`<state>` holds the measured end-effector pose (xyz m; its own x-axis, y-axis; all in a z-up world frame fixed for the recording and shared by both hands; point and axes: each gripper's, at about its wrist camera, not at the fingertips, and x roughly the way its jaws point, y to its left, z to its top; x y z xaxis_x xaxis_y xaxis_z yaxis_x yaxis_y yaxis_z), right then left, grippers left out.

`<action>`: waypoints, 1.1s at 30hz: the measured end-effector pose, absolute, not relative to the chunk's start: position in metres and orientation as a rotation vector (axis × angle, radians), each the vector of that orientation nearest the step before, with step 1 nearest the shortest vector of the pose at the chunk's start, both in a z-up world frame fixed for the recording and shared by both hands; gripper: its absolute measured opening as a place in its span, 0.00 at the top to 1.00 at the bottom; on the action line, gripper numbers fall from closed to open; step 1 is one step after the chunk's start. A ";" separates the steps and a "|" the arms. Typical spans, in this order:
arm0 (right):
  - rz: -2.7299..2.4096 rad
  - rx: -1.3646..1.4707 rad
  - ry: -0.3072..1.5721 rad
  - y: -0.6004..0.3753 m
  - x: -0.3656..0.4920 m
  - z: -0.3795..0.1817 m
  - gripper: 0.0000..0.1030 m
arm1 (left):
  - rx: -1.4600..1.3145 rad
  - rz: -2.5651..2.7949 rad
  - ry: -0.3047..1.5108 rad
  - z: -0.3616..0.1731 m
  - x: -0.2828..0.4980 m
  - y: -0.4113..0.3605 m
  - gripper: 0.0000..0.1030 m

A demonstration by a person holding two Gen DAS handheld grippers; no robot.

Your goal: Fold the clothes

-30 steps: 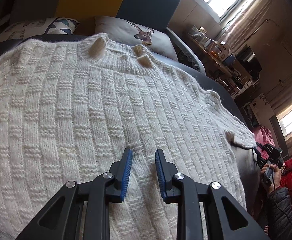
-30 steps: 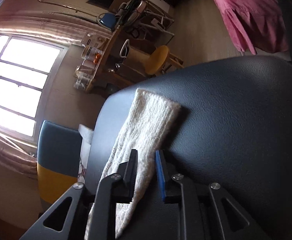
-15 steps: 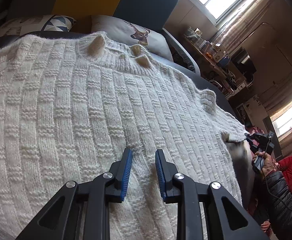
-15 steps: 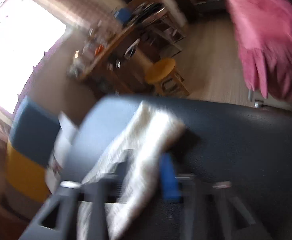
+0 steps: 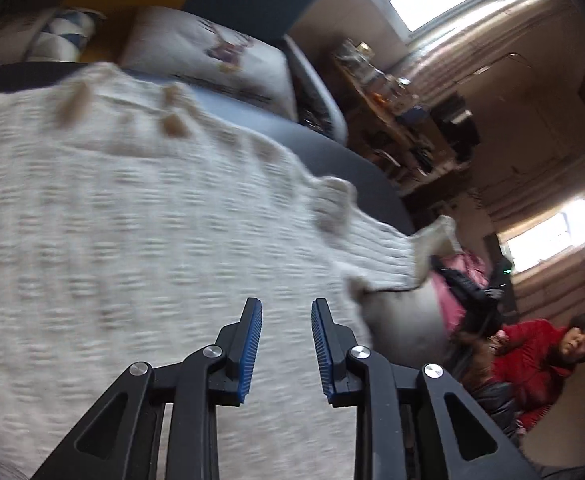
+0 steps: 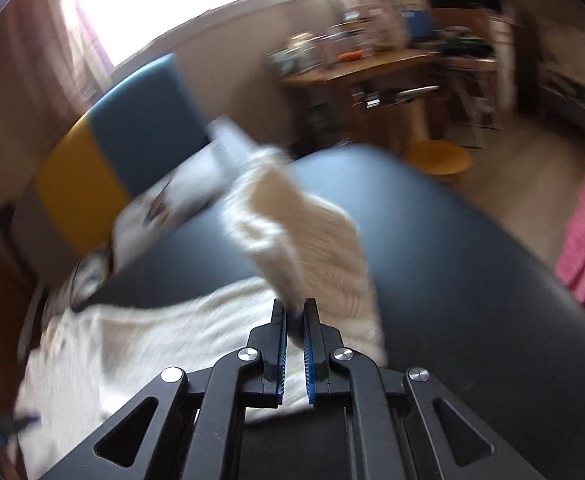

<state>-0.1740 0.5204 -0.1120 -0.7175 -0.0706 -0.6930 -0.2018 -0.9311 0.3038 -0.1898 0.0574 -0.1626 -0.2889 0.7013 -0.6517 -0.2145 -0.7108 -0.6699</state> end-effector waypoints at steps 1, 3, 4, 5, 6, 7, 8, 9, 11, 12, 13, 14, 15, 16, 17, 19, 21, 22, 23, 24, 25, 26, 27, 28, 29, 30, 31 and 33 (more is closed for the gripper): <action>2.814 -1.185 0.519 0.508 -0.172 -0.115 0.92 | -1.384 1.996 -0.640 -0.161 -0.194 0.070 0.74; 2.833 -1.240 0.474 0.492 -0.168 -0.123 0.92 | -1.408 1.903 -0.683 -0.159 -0.205 0.101 0.74; 2.838 -1.265 0.458 0.486 -0.167 -0.127 0.92 | -1.423 1.850 -0.703 -0.159 -0.209 0.115 0.71; 2.840 -1.286 0.443 0.481 -0.165 -0.133 0.92 | -1.453 1.791 -0.737 -0.163 -0.214 0.130 0.71; 2.842 -1.299 0.444 0.479 -0.163 -0.139 0.92 | -1.497 1.725 -0.794 -0.168 -0.221 0.148 0.70; 2.850 -1.304 0.461 0.476 -0.160 -0.143 0.92 | -1.517 1.673 -0.826 -0.172 -0.227 0.162 0.68; 2.858 -1.301 0.468 0.474 -0.156 -0.145 0.92 | -1.525 1.642 -0.854 -0.175 -0.234 0.176 0.68; 2.862 -1.296 0.462 0.473 -0.153 -0.147 0.92 | -1.532 1.613 -0.882 -0.178 -0.241 0.191 0.68; 2.879 -1.290 0.426 0.468 -0.148 -0.147 0.92 | -1.552 1.567 -0.911 -0.184 -0.251 0.213 0.65; 2.889 -1.287 0.403 0.465 -0.145 -0.147 0.92 | -1.566 1.543 -0.924 -0.188 -0.256 0.224 0.63; 2.897 -1.287 0.374 0.460 -0.143 -0.146 0.92 | -1.581 1.519 -0.936 -0.193 -0.261 0.236 0.62; 2.906 -1.292 0.337 0.455 -0.143 -0.145 0.92 | -1.595 1.495 -0.949 -0.197 -0.267 0.247 0.61; 2.916 -1.294 0.294 0.449 -0.143 -0.146 0.92 | -1.616 1.488 -0.941 -0.202 -0.271 0.259 0.61; 2.927 -1.293 0.258 0.444 -0.142 -0.146 0.92 | -1.642 1.481 -0.934 -0.208 -0.275 0.269 0.61; 2.934 -1.292 0.232 0.440 -0.142 -0.145 0.92 | -1.660 1.476 -0.928 -0.213 -0.278 0.277 0.61; 2.948 -1.281 0.180 0.433 -0.139 -0.145 0.92 | -1.693 1.477 -0.912 -0.223 -0.283 0.290 0.61; 2.960 -1.274 0.168 0.432 -0.137 -0.144 0.92 | -1.722 1.482 -0.906 -0.233 -0.288 0.300 0.61; 2.967 -1.270 0.166 0.431 -0.136 -0.144 0.92 | -1.733 1.476 -0.909 -0.236 -0.290 0.302 0.61; 2.970 -1.270 0.163 0.431 -0.135 -0.144 0.92 | -1.745 1.476 -0.900 -0.238 -0.291 0.306 0.61; 2.971 -1.274 0.162 0.430 -0.136 -0.145 0.92 | -1.758 1.476 -0.890 -0.240 -0.293 0.310 0.61; 2.971 -1.278 0.160 0.430 -0.136 -0.145 0.92 | -1.754 1.469 -0.887 -0.241 -0.292 0.313 0.66; 2.969 -1.281 0.161 0.430 -0.136 -0.146 0.92 | -1.744 1.462 -0.884 -0.241 -0.292 0.317 0.73; 2.964 -1.281 0.165 0.431 -0.136 -0.146 0.92 | -1.731 1.490 -0.837 -0.238 -0.291 0.321 0.87; 2.960 -1.275 0.185 0.433 -0.135 -0.144 0.91 | -1.716 1.521 -0.785 -0.233 -0.289 0.326 0.95; 2.957 -1.260 0.225 0.437 -0.133 -0.142 0.88 | -1.684 1.566 -0.726 -0.225 -0.288 0.329 0.95; 2.954 -1.245 0.266 0.441 -0.130 -0.139 0.84 | -1.646 1.594 -0.707 -0.214 -0.287 0.328 0.94; 2.955 -1.231 0.338 0.446 -0.126 -0.137 0.72 | -1.607 1.620 -0.691 -0.204 -0.287 0.326 0.95; 2.959 -1.199 0.567 0.460 -0.112 -0.134 0.44 | -1.537 1.664 -0.706 -0.181 -0.289 0.317 0.95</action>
